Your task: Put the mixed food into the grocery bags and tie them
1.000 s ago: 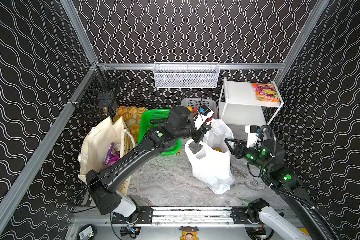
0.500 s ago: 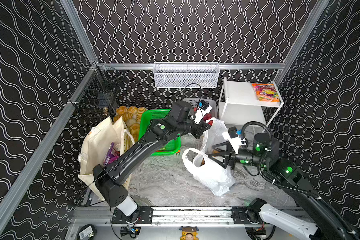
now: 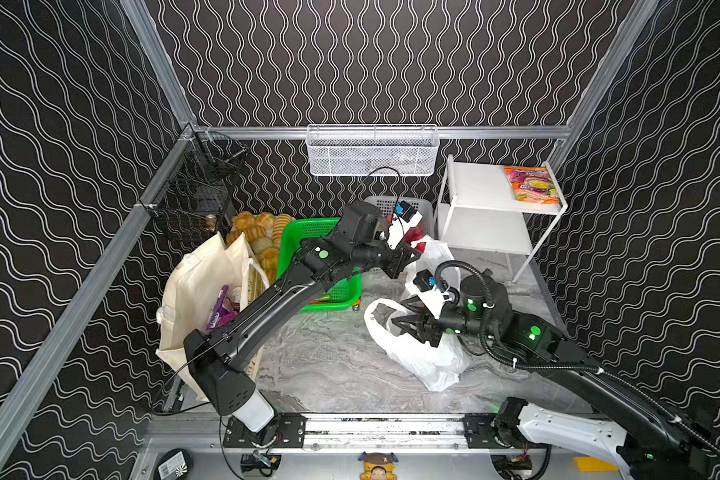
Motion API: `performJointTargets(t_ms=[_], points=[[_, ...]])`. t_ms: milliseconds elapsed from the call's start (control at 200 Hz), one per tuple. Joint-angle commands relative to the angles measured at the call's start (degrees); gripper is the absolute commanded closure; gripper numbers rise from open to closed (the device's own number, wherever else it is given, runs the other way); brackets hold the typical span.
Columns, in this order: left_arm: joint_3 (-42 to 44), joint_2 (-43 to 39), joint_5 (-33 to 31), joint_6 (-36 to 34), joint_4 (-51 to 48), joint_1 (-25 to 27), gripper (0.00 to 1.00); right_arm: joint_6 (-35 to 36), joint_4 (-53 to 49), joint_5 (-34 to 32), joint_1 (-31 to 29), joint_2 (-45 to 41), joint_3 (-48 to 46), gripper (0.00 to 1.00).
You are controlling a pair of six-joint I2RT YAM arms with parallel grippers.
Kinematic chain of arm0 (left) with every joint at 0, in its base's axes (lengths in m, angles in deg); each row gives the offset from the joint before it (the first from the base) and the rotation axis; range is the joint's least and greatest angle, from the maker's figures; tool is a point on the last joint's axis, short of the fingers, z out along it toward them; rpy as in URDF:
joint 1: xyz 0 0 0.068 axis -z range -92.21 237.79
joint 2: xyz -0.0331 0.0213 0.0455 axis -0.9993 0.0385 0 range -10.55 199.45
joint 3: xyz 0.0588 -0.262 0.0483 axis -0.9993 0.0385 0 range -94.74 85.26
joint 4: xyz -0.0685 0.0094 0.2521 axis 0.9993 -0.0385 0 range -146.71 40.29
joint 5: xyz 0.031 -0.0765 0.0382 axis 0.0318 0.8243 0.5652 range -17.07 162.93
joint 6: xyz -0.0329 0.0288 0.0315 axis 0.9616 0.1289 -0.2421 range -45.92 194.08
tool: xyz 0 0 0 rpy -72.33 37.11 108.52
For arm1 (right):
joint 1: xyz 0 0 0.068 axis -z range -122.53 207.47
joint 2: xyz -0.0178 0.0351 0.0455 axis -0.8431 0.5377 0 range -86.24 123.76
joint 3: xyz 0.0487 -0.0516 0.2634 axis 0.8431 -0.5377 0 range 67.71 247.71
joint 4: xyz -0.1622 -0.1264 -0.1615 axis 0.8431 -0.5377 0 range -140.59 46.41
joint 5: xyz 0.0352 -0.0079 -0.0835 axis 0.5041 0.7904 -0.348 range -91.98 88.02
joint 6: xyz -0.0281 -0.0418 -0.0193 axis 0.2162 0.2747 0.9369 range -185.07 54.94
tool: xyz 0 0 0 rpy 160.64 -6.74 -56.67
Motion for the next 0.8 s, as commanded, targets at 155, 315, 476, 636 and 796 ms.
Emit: performJointTargets(t_ms=[155,315,476,636,796], points=[[1.3,-4.5,-2.0,1.1,-0.6,-0.1,1.0,-2.0,6.5,-12.1,-5.9,-3.7,2.1,1.0],[4.1,-13.1,-5.2,3.1,-2.6,-0.1,1.0,-5.6,17.1,-14.4,-6.0,-16.7,-4.9,1.0],[4.7,-20.2,-9.5,5.2,-8.2,-0.1,1.0,-9.9,19.7,-21.2,-6.0,-23.4,-6.8,1.0],[0.1,-19.9,-12.4,7.6,-18.1,-0.1,1.0,-14.3,12.9,-35.7,-5.9,-19.5,-1.0,1.0],[0.7,-18.8,-17.9,9.7,-24.2,-0.1,1.0,-20.2,4.2,-44.9,-0.5,-12.6,2.8,1.0]])
